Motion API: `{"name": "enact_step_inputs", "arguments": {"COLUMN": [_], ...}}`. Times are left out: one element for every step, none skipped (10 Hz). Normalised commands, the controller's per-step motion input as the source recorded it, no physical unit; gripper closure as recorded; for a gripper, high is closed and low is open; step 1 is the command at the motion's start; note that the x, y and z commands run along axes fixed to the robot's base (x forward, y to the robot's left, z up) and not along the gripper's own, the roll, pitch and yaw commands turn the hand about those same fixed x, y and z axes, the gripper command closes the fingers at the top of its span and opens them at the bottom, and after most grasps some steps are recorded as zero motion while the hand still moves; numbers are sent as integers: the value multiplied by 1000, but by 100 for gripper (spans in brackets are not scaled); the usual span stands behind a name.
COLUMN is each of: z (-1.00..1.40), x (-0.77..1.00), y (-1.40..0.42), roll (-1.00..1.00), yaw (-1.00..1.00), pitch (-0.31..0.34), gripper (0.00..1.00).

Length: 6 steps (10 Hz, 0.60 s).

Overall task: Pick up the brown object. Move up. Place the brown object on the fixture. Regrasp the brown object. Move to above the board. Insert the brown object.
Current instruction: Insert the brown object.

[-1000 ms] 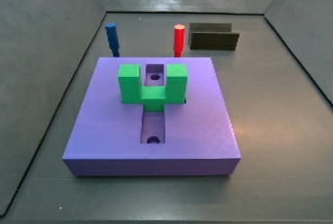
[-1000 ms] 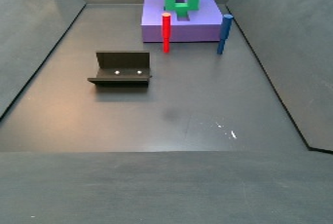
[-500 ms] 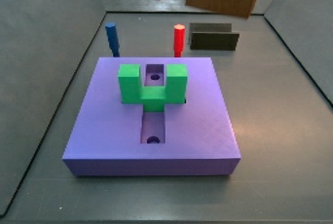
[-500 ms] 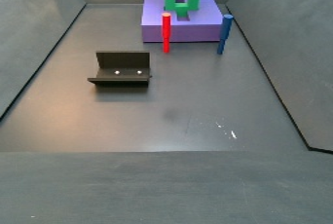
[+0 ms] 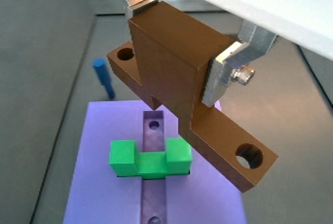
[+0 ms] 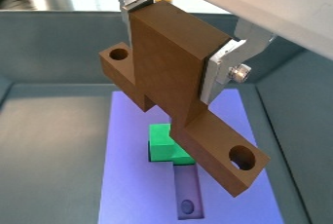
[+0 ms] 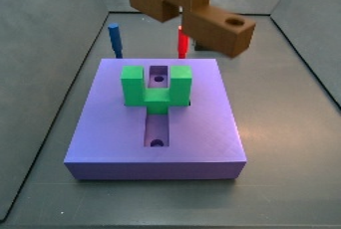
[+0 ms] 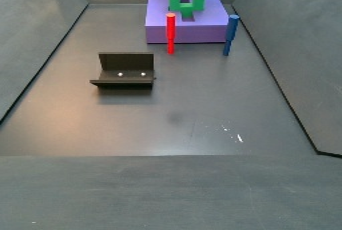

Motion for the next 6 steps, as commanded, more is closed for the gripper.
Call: {"name": "enact_step_inputs", "arguments": {"z": [-289, -271, -260, -274, -294, -289], "x": [0, 0, 0, 0, 0, 0], "y": [-134, -134, -137, -114, -71, -40], "roll": [-33, -36, -36, -33, -33, -43], "yaw": [-931, -951, -957, -977, -1000, -1000], "pitch": [0, 0, 0, 0, 0, 0], "gripper": [100, 100, 100, 100, 100, 100]}}
